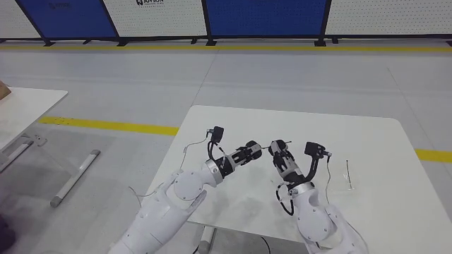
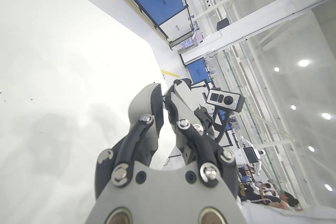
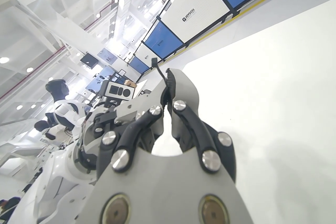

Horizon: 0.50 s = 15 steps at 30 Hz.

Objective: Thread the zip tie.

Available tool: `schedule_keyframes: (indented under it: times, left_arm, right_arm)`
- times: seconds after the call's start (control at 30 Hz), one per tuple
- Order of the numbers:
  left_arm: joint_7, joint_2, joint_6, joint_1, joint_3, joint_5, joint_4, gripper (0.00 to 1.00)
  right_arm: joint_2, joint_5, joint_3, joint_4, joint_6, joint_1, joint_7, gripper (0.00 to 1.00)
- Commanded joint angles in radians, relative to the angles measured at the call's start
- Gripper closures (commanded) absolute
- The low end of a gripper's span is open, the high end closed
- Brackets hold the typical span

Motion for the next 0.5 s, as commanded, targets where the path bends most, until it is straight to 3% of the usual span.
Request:
schedule_keyframes:
  times: [0.0, 0.47]
  left_arm:
    - [0.000, 0.000, 0.000, 0.000, 0.000, 0.002, -0.001, 1.00]
    - [-0.006, 0.001, -0.011, 0.002, 0.002, 0.018, -0.012, 1.00]
  right_arm:
    - [-0.001, -0.001, 0.000, -0.001, 0.001, 0.001, 0.002, 1.00]
    - [-0.006, 0.012, 0.004, 0.004, -0.002, 0.007, 0.040, 1.00]
